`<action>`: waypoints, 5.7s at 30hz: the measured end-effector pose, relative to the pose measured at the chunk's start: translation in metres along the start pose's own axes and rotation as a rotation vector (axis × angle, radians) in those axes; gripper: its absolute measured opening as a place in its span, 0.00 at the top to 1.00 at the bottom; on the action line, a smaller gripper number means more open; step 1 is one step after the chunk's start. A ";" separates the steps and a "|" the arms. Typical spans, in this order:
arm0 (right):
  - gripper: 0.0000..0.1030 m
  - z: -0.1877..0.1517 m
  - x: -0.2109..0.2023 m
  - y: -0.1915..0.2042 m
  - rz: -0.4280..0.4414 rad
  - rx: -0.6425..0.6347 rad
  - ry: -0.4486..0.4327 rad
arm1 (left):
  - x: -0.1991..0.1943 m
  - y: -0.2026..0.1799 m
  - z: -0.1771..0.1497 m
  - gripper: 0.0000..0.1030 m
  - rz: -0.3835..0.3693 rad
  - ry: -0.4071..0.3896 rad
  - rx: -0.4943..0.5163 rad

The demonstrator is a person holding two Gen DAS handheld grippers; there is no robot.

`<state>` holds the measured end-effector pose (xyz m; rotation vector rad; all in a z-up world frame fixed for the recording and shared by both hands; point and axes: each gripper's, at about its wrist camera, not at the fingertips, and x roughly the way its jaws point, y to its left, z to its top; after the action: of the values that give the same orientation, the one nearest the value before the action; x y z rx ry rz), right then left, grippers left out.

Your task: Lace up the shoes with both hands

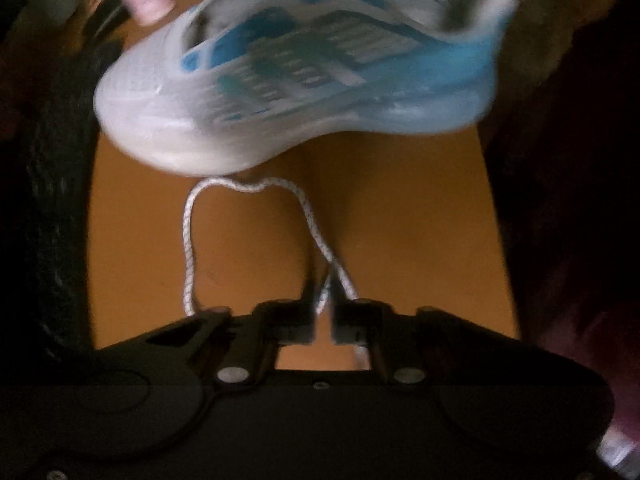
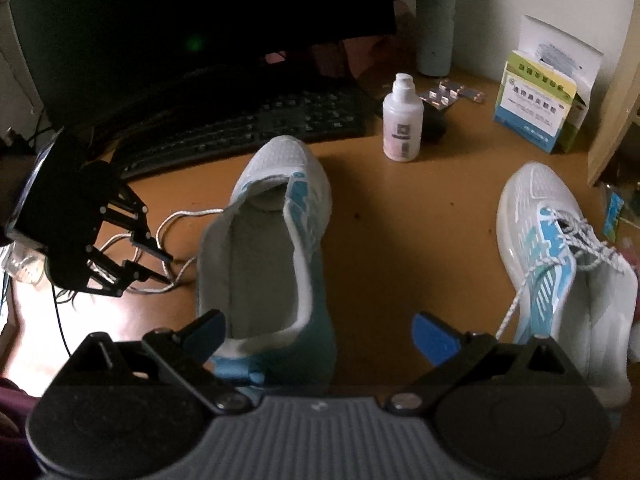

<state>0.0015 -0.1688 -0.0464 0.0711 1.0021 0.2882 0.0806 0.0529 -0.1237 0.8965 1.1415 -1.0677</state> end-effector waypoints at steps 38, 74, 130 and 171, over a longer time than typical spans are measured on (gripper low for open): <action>0.58 0.053 -0.006 -0.013 0.461 0.065 -0.129 | -0.101 -0.080 0.047 0.99 0.225 -0.680 -0.691; 0.76 0.051 -0.015 -0.035 0.494 0.140 -0.158 | -0.127 -0.045 0.042 0.99 0.501 -0.655 -0.769; 0.69 0.043 0.029 -0.058 0.326 -0.080 -0.021 | 0.003 0.003 0.107 0.99 0.336 -0.362 -0.868; 0.66 0.052 0.040 -0.063 0.291 -0.034 0.002 | 0.002 -0.005 0.102 0.99 0.357 -0.430 -0.795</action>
<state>0.0784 -0.2146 -0.0628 0.1868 0.9884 0.5706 0.1018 -0.0454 -0.1051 0.2022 0.8783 -0.4069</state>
